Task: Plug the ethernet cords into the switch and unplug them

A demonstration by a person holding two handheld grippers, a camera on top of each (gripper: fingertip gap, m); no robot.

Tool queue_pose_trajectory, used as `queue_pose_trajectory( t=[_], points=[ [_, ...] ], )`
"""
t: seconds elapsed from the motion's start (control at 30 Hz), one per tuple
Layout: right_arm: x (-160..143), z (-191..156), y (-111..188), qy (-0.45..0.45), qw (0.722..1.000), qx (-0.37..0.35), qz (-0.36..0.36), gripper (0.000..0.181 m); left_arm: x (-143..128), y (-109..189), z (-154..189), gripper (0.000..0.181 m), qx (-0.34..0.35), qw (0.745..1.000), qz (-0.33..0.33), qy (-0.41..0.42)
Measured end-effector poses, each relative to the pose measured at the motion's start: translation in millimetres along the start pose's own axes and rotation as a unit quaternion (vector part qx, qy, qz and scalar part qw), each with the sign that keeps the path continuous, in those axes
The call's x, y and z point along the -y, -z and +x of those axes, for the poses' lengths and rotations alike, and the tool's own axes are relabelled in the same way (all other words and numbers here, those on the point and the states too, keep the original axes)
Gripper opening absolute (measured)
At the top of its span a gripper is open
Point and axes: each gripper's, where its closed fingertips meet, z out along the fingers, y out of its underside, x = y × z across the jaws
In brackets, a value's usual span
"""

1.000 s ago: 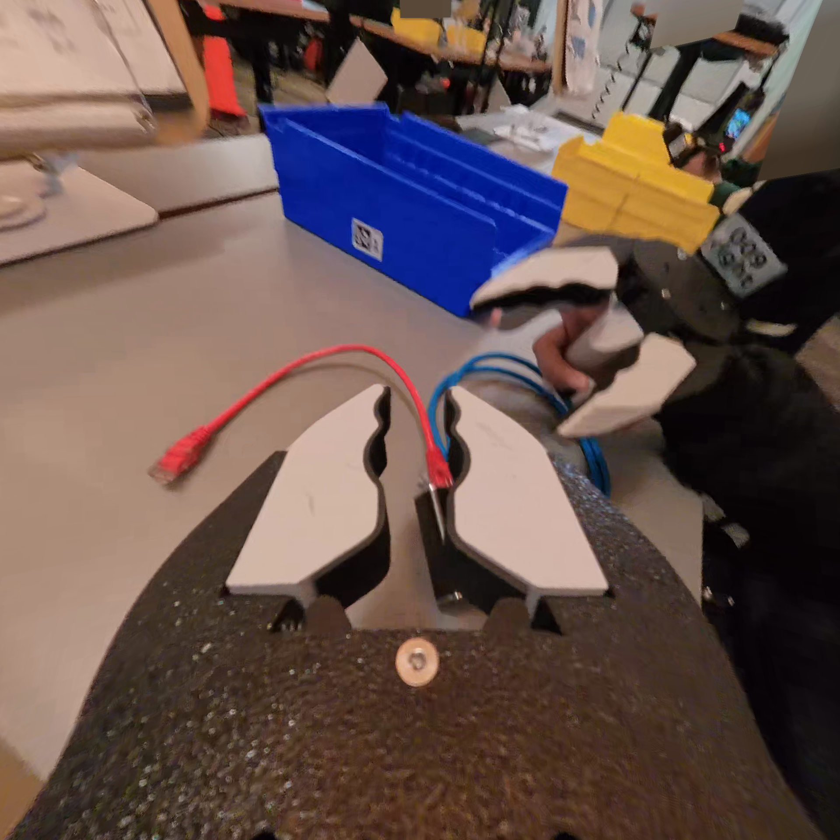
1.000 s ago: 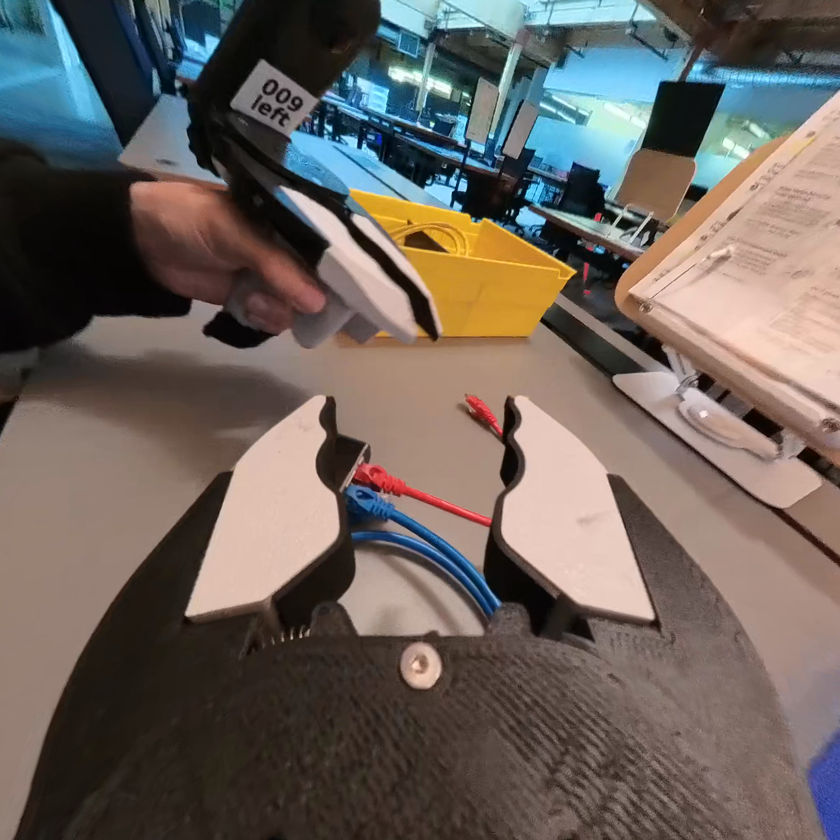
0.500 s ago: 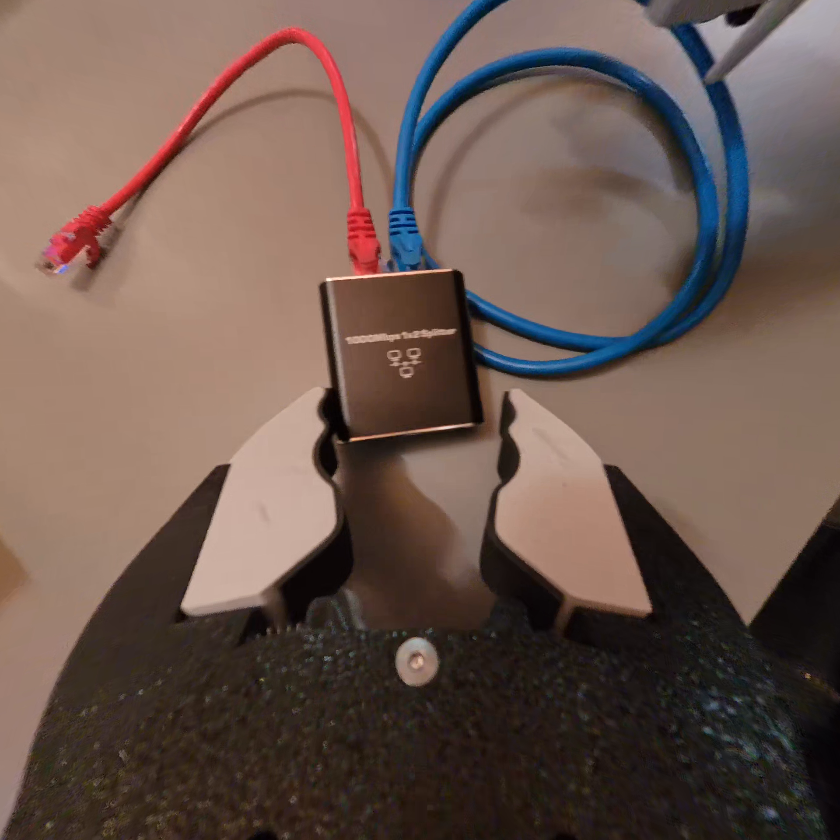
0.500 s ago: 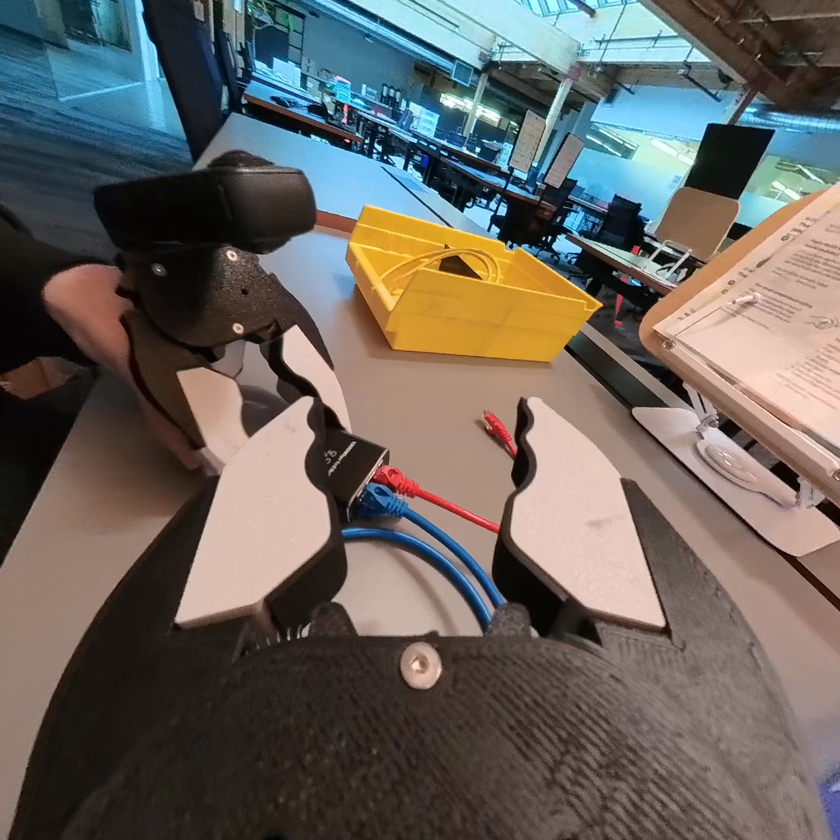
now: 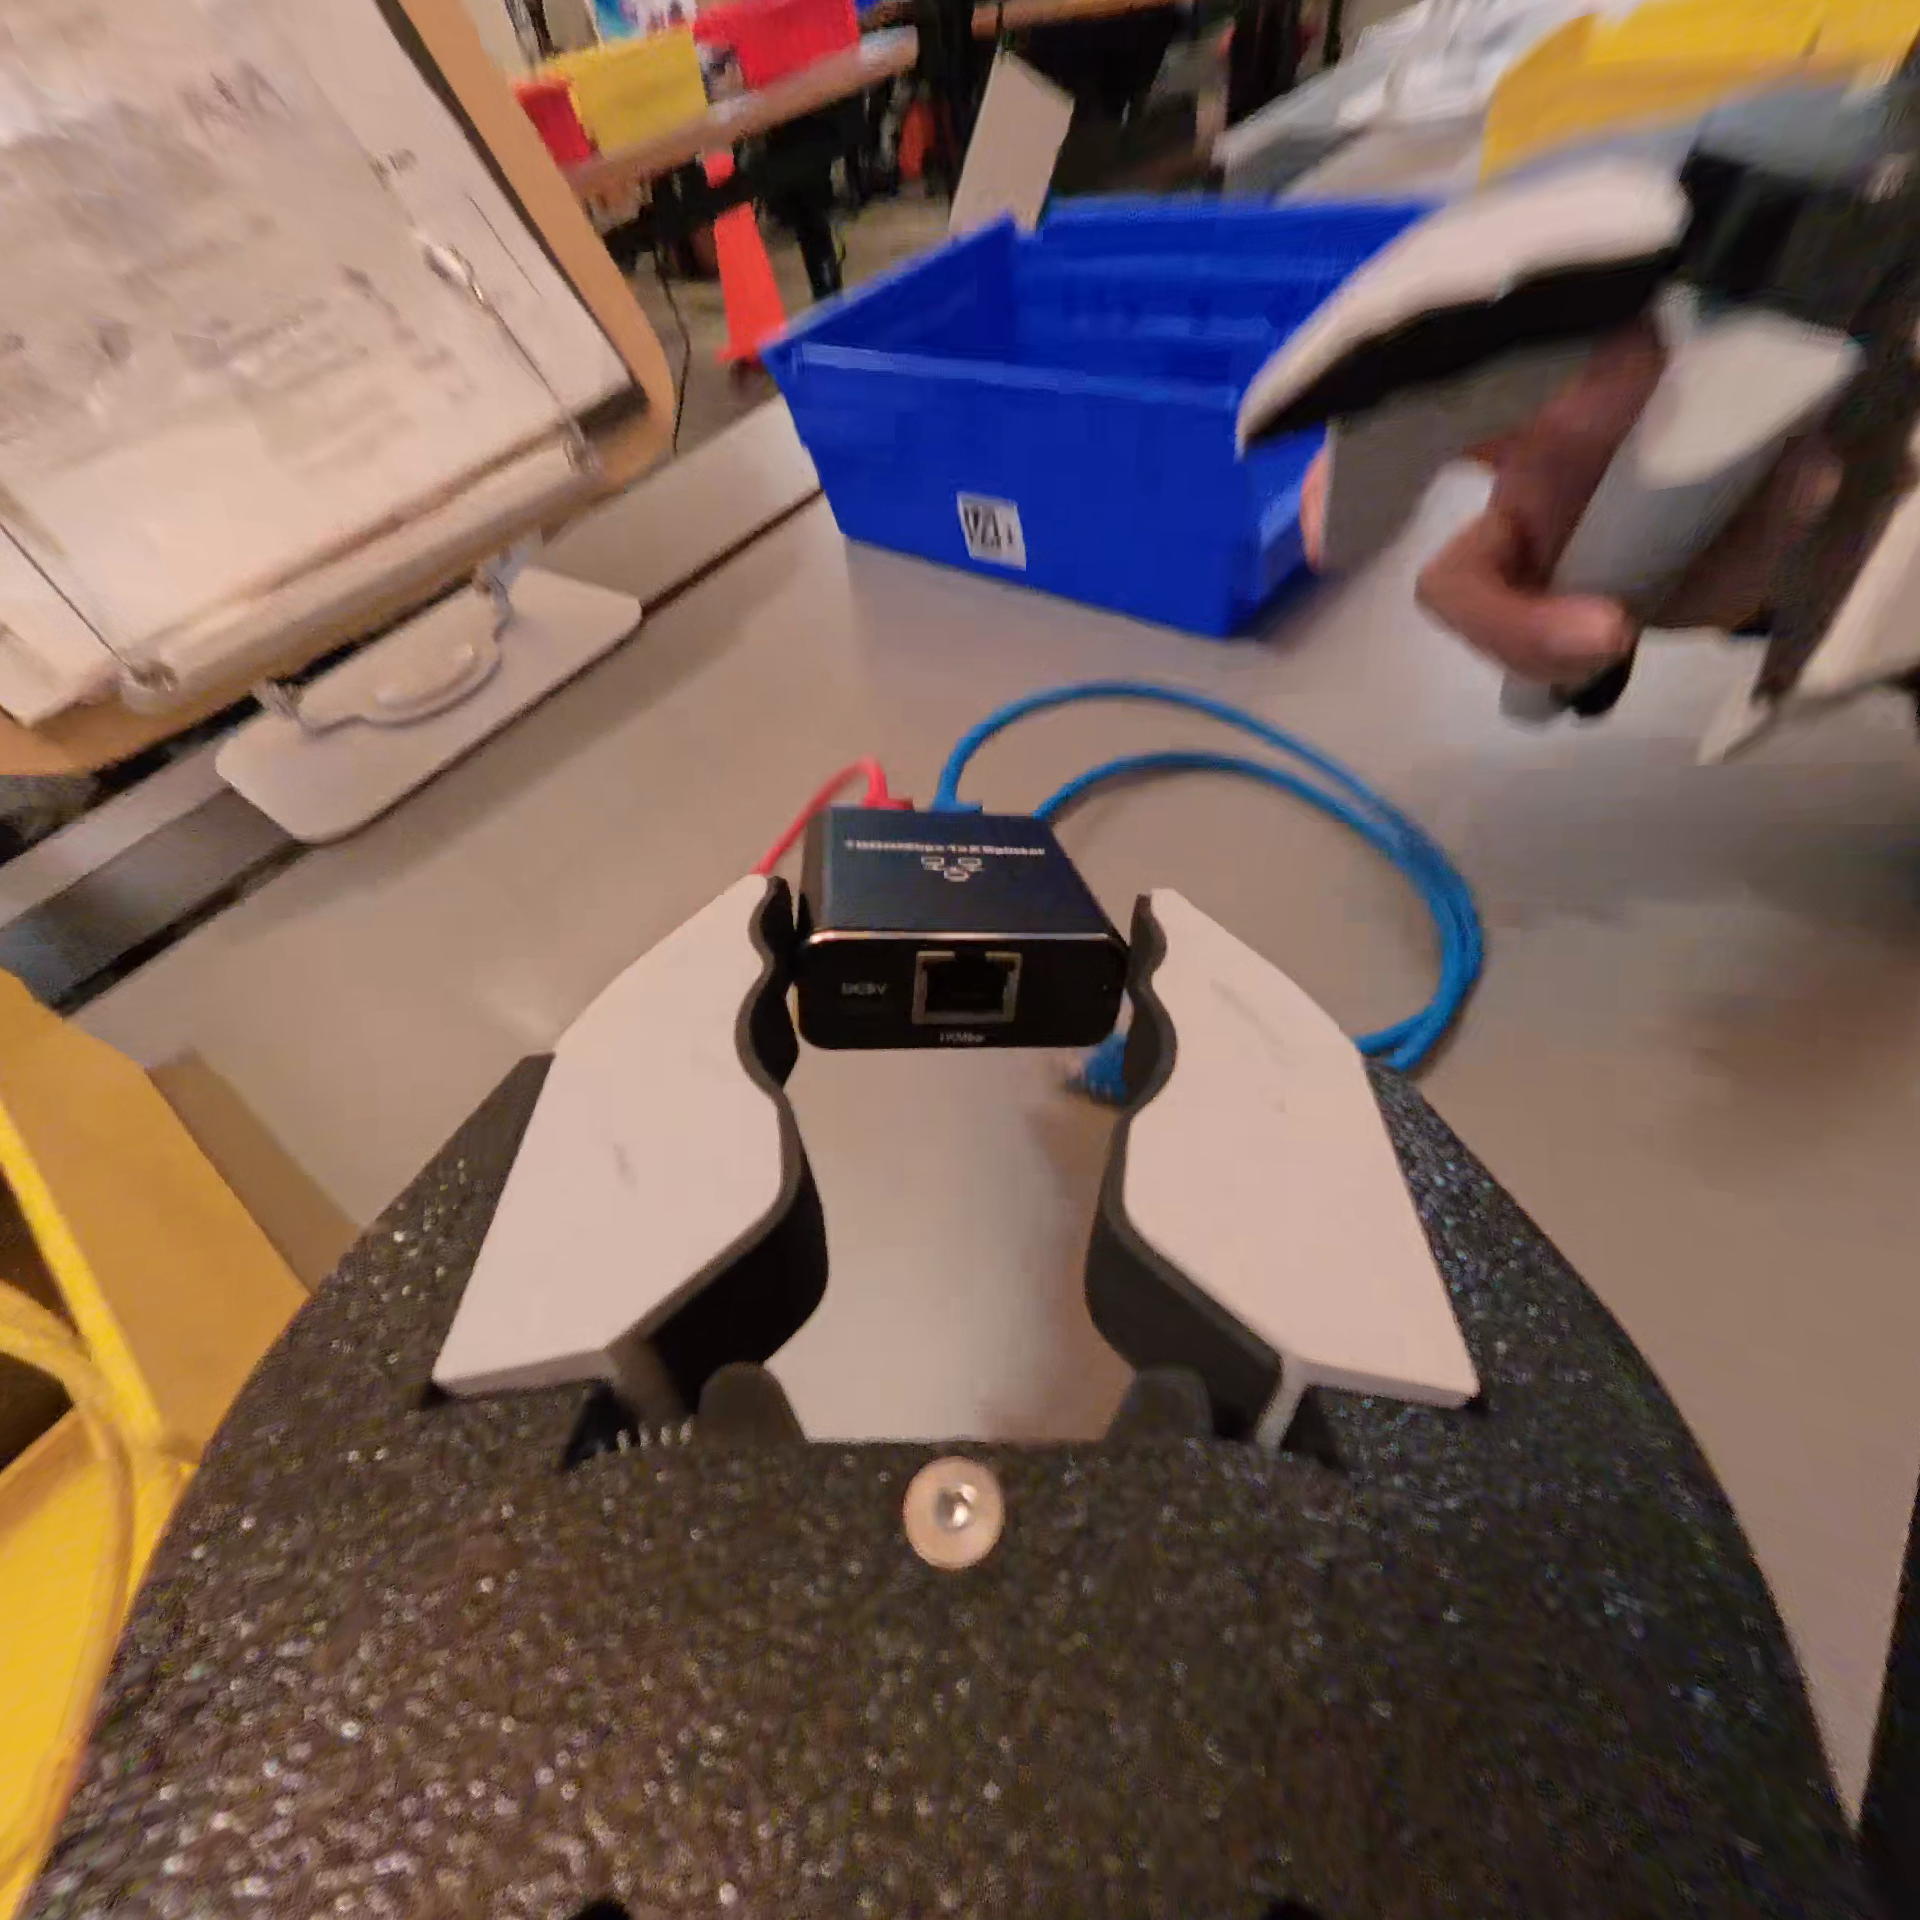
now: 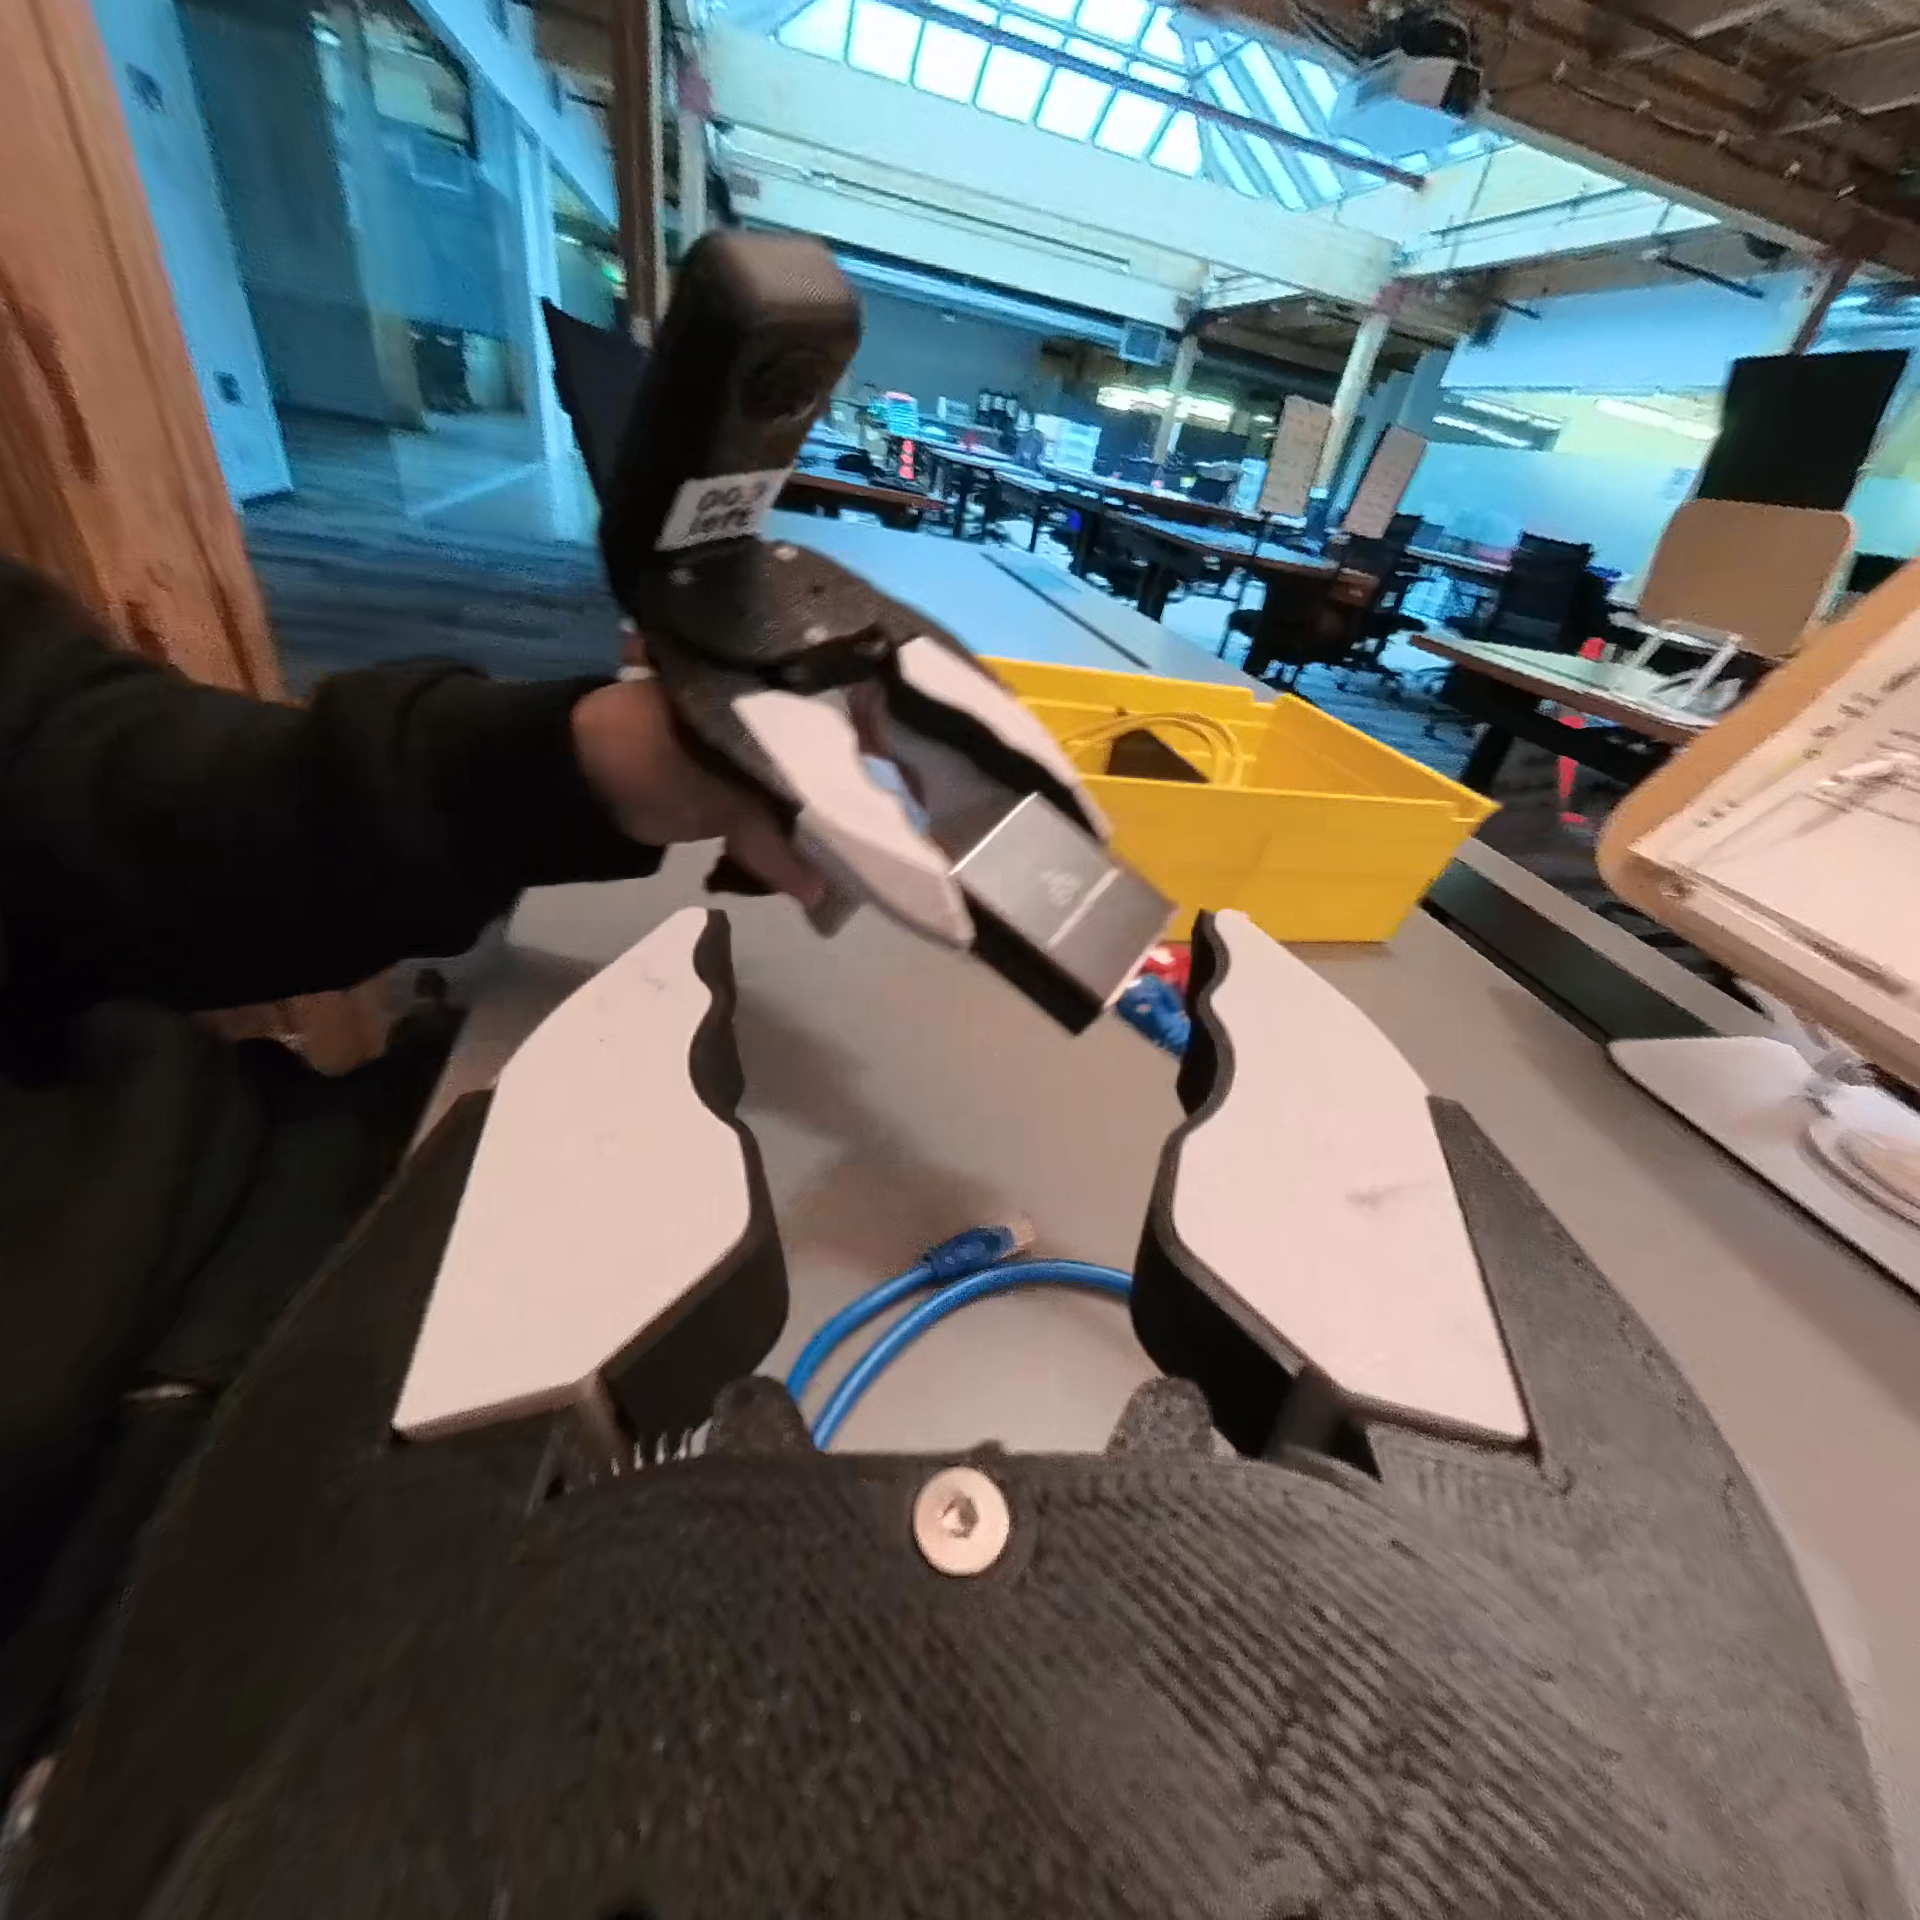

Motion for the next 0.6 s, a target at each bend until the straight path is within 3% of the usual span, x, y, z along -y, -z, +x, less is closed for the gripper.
queue_pose_trajectory(
  t=[0.13,0.27,0.4,0.47,0.6],
  points=[
    [-8,-17,-20,-0.051,0.998,0.044,-0.004,0.078,20,8,-12,0.061,0.002,0.999,0.034,0.003],
    [-14,-11,-30,-0.053,0.998,0.022,0.002,0.075,10,3,-7,0.061,-0.002,1.0,0.018,-0.012],
    [-38,12,-29,0.064,0.993,-0.051,-0.081,0.086,7,-1,9,0.061,-0.027,0.998,0.008,-0.053],
    [-47,17,-30,0.109,0.985,-0.055,-0.121,0.095,15,1,20,0.061,-0.049,0.995,0.011,-0.086],
    [-44,17,-44,0.172,0.976,-0.042,-0.126,0.093,28,4,44,0.061,-0.105,0.986,0.04,-0.12]
  ],
)
